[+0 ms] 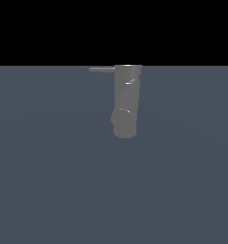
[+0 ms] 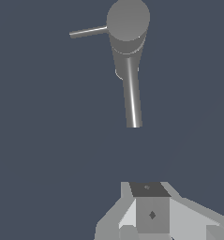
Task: Turn on the faucet by rotating a designated handle.
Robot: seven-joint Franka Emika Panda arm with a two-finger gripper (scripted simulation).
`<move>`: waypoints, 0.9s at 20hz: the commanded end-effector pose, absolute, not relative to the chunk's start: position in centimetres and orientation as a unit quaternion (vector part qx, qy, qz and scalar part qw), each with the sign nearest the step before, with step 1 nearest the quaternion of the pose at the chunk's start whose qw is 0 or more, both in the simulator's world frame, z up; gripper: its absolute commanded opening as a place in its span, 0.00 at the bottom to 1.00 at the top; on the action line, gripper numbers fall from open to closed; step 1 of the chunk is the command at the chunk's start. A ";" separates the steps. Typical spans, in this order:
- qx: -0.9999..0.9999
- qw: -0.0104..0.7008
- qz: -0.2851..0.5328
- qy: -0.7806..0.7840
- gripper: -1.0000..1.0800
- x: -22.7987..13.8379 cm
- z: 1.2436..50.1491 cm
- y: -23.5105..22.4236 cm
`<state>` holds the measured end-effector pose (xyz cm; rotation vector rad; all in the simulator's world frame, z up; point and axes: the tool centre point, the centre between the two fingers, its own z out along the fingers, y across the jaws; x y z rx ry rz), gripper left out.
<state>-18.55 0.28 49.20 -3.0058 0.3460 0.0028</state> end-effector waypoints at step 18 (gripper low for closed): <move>-0.926 0.084 0.041 0.365 0.00 -5.9 45.1 1.2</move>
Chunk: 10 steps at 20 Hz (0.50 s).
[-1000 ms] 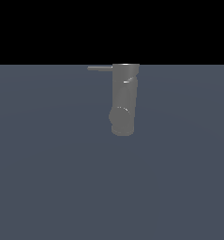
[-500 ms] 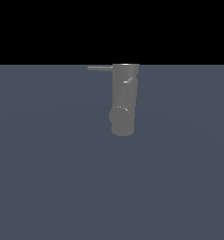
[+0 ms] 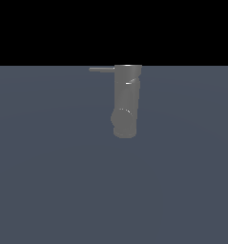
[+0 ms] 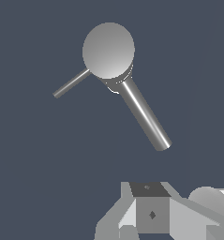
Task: Turn on the faucet by rotating a designated handle.
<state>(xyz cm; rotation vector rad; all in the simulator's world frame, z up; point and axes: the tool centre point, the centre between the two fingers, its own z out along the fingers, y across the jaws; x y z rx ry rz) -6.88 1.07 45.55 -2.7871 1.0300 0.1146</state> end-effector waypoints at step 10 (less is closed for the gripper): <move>-0.868 0.071 0.053 0.489 0.00 0.3 41.2 2.0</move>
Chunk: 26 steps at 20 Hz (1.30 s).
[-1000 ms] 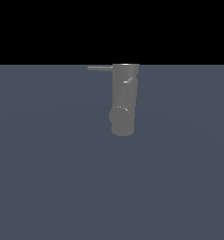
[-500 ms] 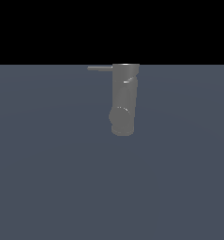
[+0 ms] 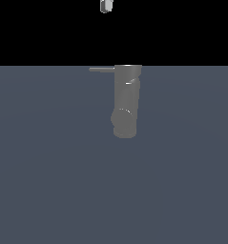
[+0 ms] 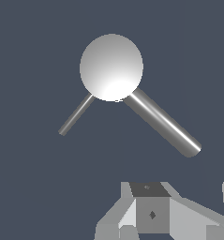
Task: Turn on the faucet by rotating a designated handle.
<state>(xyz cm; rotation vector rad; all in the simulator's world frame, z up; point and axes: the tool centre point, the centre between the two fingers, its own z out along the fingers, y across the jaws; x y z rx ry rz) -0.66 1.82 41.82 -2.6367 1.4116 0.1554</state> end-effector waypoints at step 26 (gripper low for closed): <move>-0.682 0.007 0.013 0.731 0.00 12.4 28.8 5.6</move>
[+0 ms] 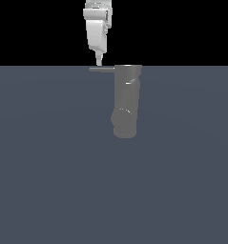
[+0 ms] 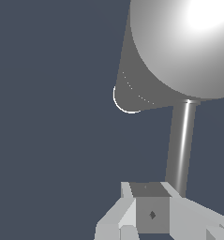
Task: Turn on the faucet by rotating a designated handle.
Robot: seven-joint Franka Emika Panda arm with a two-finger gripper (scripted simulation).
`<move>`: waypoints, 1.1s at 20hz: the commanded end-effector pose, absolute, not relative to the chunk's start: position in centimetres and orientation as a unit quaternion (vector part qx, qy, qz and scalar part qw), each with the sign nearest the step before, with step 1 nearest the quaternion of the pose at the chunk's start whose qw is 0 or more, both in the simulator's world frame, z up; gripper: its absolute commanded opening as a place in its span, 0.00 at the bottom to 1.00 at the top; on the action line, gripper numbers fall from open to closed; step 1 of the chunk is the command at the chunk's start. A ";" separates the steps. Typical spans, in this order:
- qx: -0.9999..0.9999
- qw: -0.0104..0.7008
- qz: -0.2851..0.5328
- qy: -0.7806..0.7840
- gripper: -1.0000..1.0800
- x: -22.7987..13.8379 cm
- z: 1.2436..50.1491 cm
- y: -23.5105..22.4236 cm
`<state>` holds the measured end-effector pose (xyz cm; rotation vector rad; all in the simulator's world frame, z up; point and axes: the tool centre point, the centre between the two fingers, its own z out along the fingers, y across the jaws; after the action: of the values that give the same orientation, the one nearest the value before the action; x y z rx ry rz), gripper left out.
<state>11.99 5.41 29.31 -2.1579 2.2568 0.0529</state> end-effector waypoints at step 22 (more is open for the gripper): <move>-0.657 0.000 0.000 0.754 0.00 12.2 27.0 6.5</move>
<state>12.49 6.42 27.04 -2.0632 2.3696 0.0010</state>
